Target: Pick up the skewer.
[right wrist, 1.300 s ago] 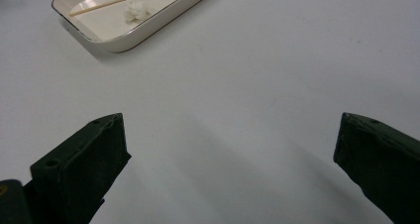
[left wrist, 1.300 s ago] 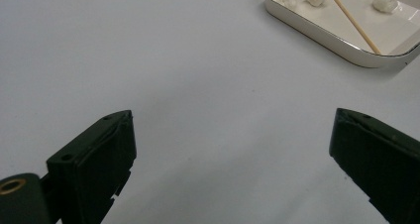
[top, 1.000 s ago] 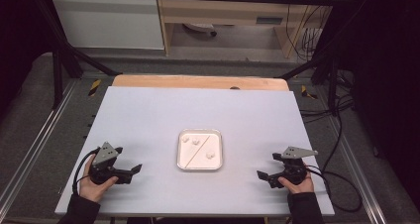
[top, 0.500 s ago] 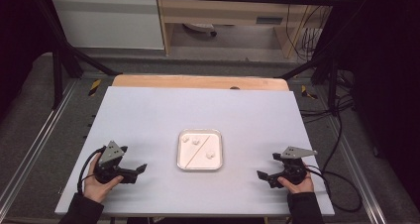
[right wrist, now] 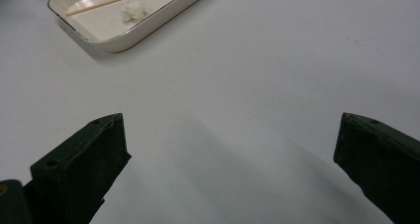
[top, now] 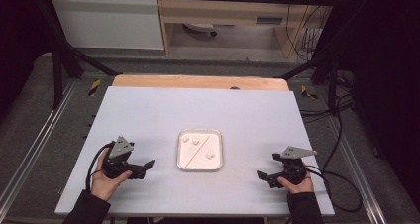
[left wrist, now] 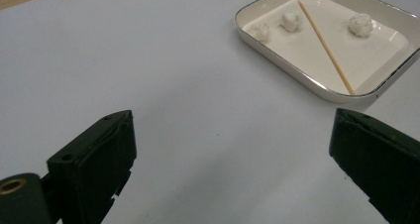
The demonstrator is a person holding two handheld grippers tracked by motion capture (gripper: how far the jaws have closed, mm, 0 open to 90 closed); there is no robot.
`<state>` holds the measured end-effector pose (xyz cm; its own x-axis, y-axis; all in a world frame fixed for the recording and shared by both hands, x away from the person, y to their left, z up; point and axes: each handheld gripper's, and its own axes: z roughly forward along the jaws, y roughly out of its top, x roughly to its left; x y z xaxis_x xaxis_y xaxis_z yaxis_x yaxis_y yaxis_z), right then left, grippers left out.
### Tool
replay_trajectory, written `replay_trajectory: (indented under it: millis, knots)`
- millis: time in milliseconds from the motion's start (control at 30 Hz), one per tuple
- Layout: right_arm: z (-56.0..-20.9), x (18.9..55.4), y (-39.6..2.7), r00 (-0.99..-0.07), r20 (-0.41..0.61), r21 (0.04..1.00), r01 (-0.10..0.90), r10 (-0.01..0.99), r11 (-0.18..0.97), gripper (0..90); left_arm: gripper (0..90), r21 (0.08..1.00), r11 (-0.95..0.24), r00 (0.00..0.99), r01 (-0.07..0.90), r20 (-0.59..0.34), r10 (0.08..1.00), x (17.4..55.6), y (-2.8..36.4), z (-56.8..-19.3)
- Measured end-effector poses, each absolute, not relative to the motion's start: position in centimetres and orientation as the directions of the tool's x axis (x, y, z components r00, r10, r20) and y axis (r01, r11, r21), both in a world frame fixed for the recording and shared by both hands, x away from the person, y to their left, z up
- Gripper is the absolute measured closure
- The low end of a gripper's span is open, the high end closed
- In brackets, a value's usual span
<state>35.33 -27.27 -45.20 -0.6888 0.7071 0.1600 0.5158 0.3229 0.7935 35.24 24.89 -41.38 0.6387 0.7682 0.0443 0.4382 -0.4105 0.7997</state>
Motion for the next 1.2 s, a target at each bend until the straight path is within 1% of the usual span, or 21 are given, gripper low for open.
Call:
replay_trajectory:
  millis: [167,233,333,633,900,967,1033,1133,1167,1200]
  knots:
    - [-45.2,35.3,-27.2,-0.689,0.161,0.79,0.519,0.707,0.327,0.8,4.0,0.797,-0.42,0.648,0.434,0.048,0.76,35.6,23.5,-41.0]
    - [-45.2,35.3,-27.2,-0.69,0.158,0.79,0.518,0.707,0.328,0.8,4.0,0.806,-0.427,0.664,0.41,0.056,0.745,35.9,22.9,-40.8]
    - [-45.2,35.4,-27.2,-0.691,0.159,0.793,0.515,0.706,0.326,0.8,4.0,0.795,-0.431,0.664,0.427,0.048,0.746,35.9,21.9,-40.5]
    - [-45.3,35.4,-27.2,-0.691,0.156,0.791,0.515,0.706,0.33,0.8,4.8,0.781,-0.459,0.692,0.424,0.047,0.72,36.6,18.3,-39.9]
    - [-45.3,35.4,-27.2,-0.693,0.153,0.789,0.515,0.705,0.335,0.8,8.0,0.763,-0.479,0.703,0.434,0.045,0.709,37.2,15.6,-40.1]
    - [-45.3,35.4,-27.2,-0.694,0.152,0.79,0.513,0.704,0.335,0.8,9.7,0.755,-0.483,0.704,0.443,0.04,0.709,37.5,14.8,-40.3]
    - [-45.3,35.4,-27.2,-0.692,0.157,0.788,0.518,0.705,0.333,0.8,14.3,0.749,-0.49,0.705,0.446,0.043,0.708,37.7,14.2,-40.5]
    - [-45.4,35.4,-27.2,-0.693,0.153,0.788,0.516,0.705,0.336,0.8,16.8,0.736,-0.505,0.702,0.451,0.057,0.71,37.9,12.9,-40.9]
    - [-45.4,35.4,-27.2,-0.695,0.15,0.787,0.515,0.704,0.34,0.8,21.5,0.733,-0.508,0.702,0.453,0.058,0.709,38.0,12.6,-41.1]
    - [-45.4,35.4,-27.2,-0.695,0.15,0.787,0.515,0.704,0.34,0.8,21.5,0.731,-0.509,0.702,0.454,0.058,0.71,38.0,12.4,-41.2]
